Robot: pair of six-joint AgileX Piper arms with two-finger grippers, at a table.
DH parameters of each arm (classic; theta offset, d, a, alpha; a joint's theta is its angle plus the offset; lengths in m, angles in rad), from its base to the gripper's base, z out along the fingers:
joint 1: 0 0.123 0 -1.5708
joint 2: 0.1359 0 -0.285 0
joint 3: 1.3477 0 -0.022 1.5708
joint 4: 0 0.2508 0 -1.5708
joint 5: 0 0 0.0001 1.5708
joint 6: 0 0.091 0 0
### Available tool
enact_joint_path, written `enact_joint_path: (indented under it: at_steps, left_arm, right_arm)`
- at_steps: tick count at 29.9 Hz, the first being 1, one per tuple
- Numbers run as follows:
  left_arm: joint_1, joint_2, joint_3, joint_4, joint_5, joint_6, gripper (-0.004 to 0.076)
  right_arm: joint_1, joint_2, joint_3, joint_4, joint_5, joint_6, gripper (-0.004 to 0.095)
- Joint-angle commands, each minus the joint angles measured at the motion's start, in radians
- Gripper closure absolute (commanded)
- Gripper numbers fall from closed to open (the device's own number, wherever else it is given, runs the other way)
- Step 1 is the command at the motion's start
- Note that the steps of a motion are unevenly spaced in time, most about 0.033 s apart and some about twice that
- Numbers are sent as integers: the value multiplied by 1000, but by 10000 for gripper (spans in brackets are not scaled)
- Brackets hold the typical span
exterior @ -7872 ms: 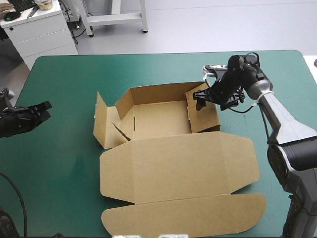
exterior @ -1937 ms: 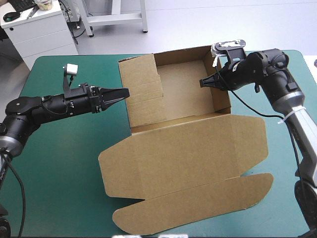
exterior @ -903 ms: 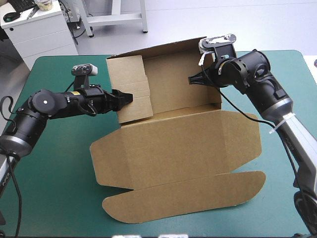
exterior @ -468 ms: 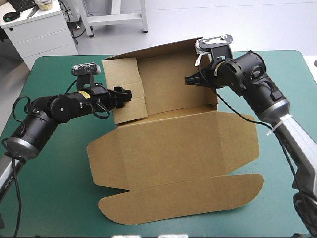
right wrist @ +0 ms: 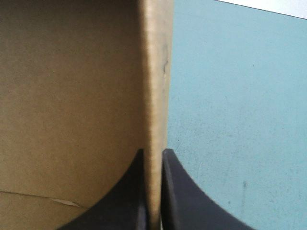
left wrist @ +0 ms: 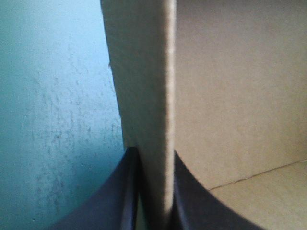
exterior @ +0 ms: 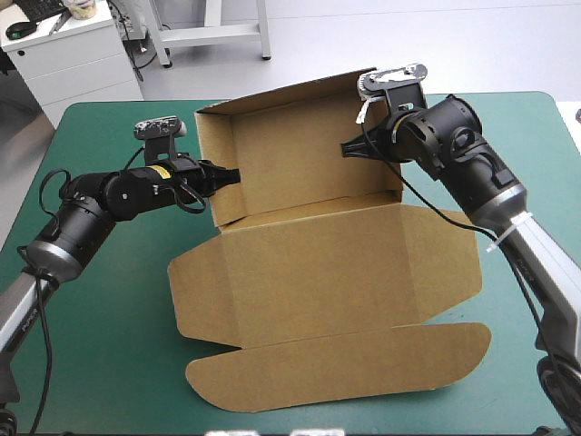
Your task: Fold the box
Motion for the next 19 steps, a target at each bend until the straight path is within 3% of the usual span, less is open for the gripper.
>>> enact_joint_path:
  at_steps: [1, 12, 15, 19]
  left_arm:
    - [-11, -32, -52, -20, -68, 13, 734]
    - [-88, 113, -362, 211, 236, -83, 734]
    - [-96, 187, -425, 268, 307, -164, 734]
    - [-96, 288, -470, 279, 380, -168, 734]
  right_arm:
    - [10, -49, -35, 51, -59, 0, 908]
    - [-10, -25, -35, 48, 30, 25, 908]
    - [-58, -7, -36, 99, 55, 25, 908]
    - [-161, 32, -38, 262, 84, -57, 908]
